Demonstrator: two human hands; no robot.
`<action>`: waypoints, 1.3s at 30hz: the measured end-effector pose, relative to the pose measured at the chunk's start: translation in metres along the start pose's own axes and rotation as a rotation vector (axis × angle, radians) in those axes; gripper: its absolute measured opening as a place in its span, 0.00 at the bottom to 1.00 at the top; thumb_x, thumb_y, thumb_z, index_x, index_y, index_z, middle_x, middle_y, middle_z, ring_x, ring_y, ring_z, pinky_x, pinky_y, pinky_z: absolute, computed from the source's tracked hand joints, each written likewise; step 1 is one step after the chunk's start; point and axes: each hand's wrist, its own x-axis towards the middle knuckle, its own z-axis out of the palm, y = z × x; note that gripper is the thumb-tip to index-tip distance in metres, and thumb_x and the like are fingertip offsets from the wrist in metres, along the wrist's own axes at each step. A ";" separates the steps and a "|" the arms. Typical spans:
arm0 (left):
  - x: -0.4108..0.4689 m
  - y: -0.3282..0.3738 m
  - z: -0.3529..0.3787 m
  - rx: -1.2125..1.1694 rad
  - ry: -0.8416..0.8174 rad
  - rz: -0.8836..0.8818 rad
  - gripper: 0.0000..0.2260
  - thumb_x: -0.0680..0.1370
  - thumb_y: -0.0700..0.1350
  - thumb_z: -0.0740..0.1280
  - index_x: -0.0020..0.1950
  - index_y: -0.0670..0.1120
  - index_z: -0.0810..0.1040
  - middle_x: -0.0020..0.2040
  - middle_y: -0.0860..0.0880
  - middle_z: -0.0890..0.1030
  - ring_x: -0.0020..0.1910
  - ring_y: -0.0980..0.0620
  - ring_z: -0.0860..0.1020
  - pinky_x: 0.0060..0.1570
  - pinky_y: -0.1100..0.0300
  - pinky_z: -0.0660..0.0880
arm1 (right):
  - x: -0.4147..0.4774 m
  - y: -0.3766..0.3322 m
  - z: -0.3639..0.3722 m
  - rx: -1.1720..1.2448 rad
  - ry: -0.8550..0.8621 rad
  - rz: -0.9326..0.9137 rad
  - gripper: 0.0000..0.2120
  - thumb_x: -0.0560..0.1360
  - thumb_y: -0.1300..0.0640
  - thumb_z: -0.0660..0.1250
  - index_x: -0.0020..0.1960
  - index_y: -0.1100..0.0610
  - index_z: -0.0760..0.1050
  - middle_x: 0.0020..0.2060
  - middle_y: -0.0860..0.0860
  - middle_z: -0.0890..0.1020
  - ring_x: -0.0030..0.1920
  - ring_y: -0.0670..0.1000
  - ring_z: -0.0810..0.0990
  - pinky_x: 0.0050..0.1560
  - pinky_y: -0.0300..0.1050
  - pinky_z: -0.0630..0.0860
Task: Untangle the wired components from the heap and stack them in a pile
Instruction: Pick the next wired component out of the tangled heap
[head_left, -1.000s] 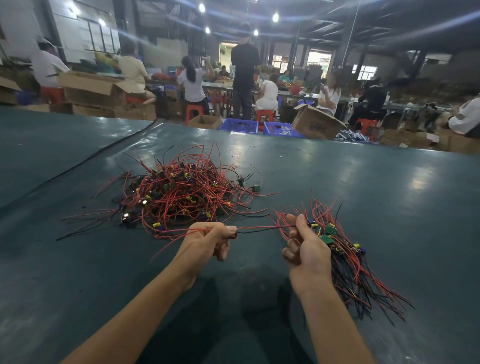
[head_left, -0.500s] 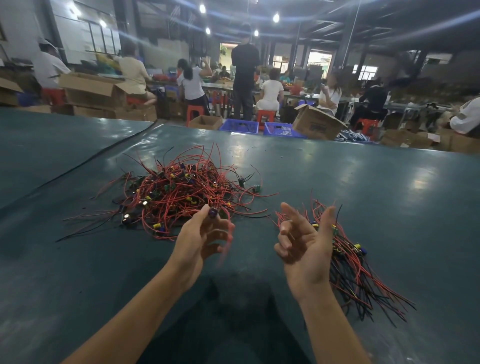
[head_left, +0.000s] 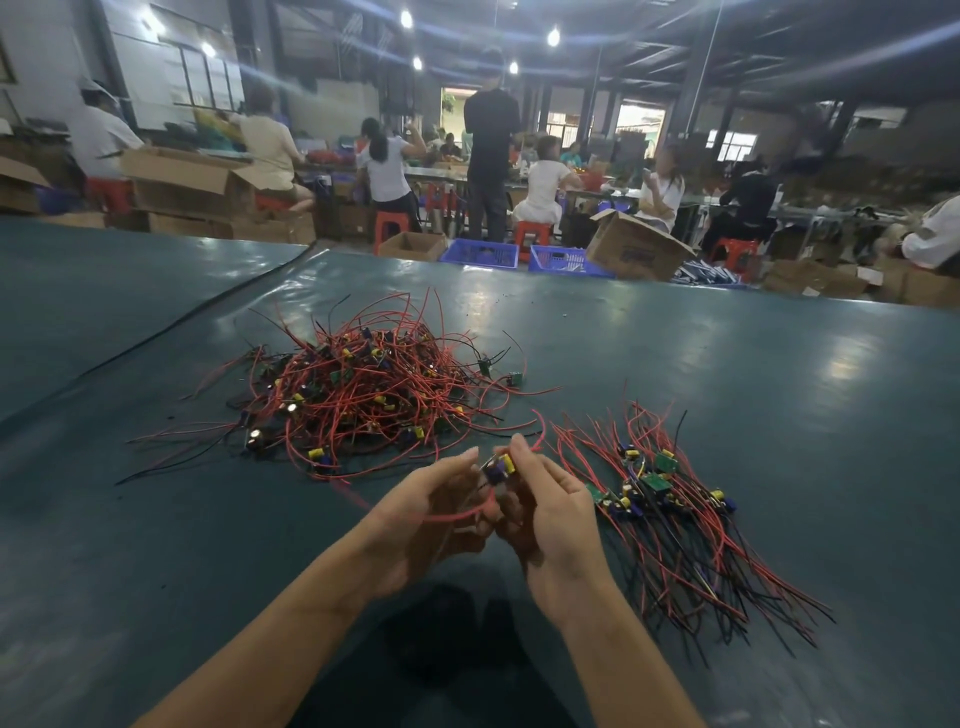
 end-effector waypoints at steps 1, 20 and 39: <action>-0.001 -0.002 0.002 -0.033 0.000 0.020 0.14 0.65 0.61 0.74 0.34 0.51 0.82 0.33 0.51 0.79 0.31 0.55 0.76 0.35 0.62 0.75 | 0.000 0.000 0.000 0.073 0.009 -0.002 0.10 0.66 0.49 0.73 0.34 0.56 0.82 0.31 0.55 0.82 0.27 0.50 0.77 0.30 0.42 0.76; 0.000 -0.015 0.015 0.384 0.213 0.456 0.24 0.74 0.60 0.63 0.25 0.44 0.75 0.24 0.46 0.74 0.24 0.51 0.72 0.30 0.62 0.71 | 0.008 0.006 -0.003 -0.031 0.285 -0.014 0.10 0.71 0.55 0.75 0.32 0.56 0.83 0.24 0.47 0.72 0.24 0.45 0.68 0.25 0.38 0.68; -0.009 -0.003 0.012 0.431 0.142 0.402 0.24 0.74 0.60 0.63 0.25 0.44 0.72 0.24 0.46 0.71 0.24 0.50 0.70 0.30 0.62 0.70 | 0.025 -0.015 -0.036 0.224 0.445 -0.131 0.11 0.73 0.57 0.73 0.32 0.54 0.85 0.24 0.46 0.74 0.19 0.42 0.62 0.19 0.34 0.61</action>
